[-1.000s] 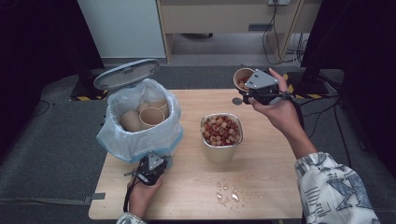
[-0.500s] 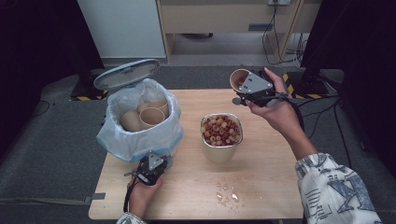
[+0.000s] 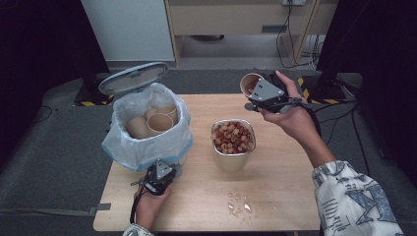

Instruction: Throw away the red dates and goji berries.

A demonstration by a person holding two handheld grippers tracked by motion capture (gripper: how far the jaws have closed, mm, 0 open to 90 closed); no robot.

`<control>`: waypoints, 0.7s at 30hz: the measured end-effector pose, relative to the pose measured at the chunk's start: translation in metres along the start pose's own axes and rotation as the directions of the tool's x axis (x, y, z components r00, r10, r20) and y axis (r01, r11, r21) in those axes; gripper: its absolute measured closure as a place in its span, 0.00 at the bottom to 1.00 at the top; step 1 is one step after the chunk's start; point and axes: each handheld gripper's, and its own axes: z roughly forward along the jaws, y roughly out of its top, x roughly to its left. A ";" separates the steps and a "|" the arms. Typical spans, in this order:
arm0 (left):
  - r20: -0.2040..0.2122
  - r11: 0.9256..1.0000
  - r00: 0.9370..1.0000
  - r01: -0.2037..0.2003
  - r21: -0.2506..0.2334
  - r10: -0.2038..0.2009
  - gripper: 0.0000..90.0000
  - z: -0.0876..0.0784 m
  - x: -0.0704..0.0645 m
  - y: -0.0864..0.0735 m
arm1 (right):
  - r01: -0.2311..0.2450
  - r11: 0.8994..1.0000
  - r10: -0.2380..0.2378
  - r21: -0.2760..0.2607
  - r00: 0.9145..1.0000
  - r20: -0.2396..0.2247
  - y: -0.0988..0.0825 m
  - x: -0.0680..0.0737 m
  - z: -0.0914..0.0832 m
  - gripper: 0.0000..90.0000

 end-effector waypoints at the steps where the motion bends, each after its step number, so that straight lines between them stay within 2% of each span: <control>1: 0.000 1.000 1.000 0.000 0.000 0.000 0.98 0.000 0.000 0.000 | 0.005 1.000 -0.005 -0.001 1.000 -0.001 0.000 0.000 0.000 0.36; 6: -0.001 1.000 1.000 -0.001 0.001 0.001 0.98 0.000 0.000 0.000 | 0.022 1.000 -0.022 -0.004 1.000 0.001 0.002 0.001 -0.002 0.36; 10: -0.001 1.000 1.000 0.000 0.001 0.000 0.98 0.000 0.000 0.000 | 0.087 0.996 -0.087 0.016 0.996 0.017 0.006 0.002 -0.003 0.36; 13: -0.001 1.000 1.000 0.000 0.001 0.000 0.98 0.000 0.000 0.000 | 0.117 0.993 -0.117 0.021 0.993 0.015 0.008 0.003 -0.003 0.36; 21: 0.000 1.000 1.000 0.000 0.001 0.000 0.98 0.000 0.000 0.000 | 0.145 0.989 -0.146 0.021 0.989 0.012 0.013 0.007 -0.003 0.36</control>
